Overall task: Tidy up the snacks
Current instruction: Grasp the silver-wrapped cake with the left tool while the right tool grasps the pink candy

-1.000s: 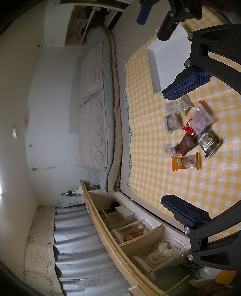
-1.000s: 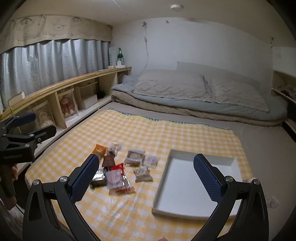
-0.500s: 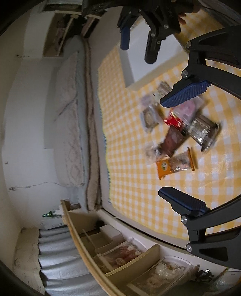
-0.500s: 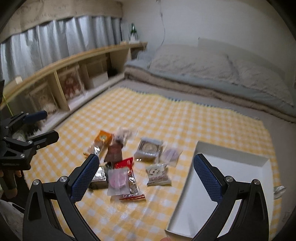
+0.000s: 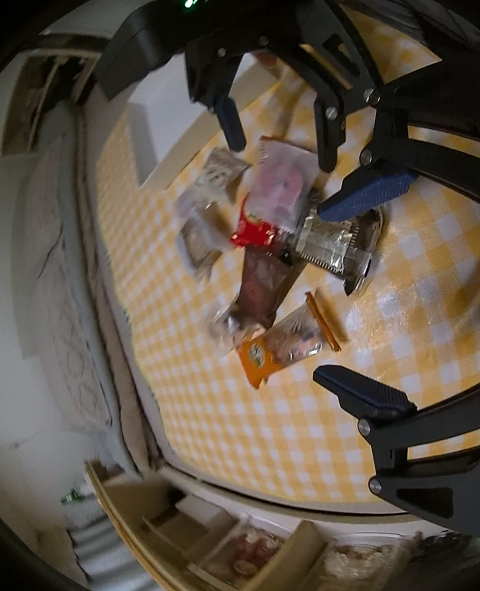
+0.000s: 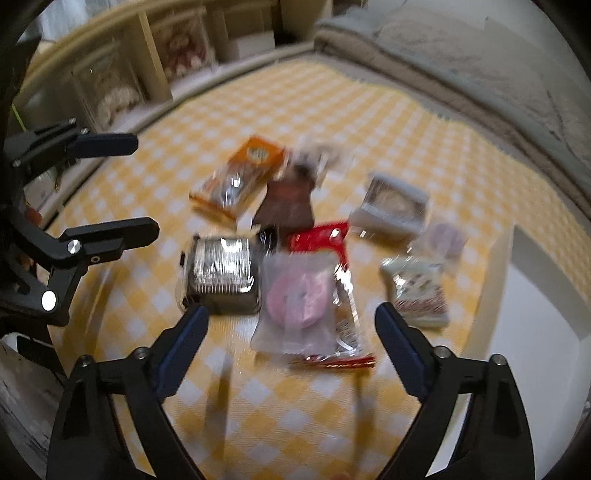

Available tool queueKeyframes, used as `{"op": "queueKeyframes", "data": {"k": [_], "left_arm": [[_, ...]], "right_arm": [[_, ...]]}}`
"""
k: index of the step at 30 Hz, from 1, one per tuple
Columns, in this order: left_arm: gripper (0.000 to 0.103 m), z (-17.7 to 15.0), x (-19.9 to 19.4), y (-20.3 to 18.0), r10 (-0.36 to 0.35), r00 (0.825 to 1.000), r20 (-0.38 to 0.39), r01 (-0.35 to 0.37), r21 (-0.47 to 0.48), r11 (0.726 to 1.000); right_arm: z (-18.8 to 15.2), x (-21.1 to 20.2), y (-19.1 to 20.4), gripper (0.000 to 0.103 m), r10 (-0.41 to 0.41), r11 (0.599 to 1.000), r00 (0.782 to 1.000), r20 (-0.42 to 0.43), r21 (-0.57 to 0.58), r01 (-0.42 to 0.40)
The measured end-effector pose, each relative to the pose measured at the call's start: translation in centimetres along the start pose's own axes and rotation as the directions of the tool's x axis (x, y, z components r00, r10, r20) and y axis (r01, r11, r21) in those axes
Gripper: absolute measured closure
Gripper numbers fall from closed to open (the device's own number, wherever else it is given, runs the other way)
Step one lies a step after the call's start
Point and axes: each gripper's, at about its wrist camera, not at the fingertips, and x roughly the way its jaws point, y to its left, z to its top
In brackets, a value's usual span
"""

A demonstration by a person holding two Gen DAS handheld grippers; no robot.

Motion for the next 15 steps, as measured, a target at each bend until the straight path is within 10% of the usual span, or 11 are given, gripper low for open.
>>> {"op": "queueKeyframes", "data": {"k": [5, 15], "left_arm": [[0.050, 0.4, 2.2, -0.8, -0.060, 0.996, -0.060, 0.063, 0.048, 0.997], [0.050, 0.9, 5.1, -2.6, -0.141, 0.980, -0.143, 0.155, 0.092, 0.984]], "right_arm": [[-0.2, 2.1, -0.4, 0.026, 0.005, 0.999, 0.998, -0.070, 0.032, -0.002], [0.1, 3.3, -1.0, 0.051, 0.012, 1.000, 0.996, -0.090, 0.022, -0.010]]}}
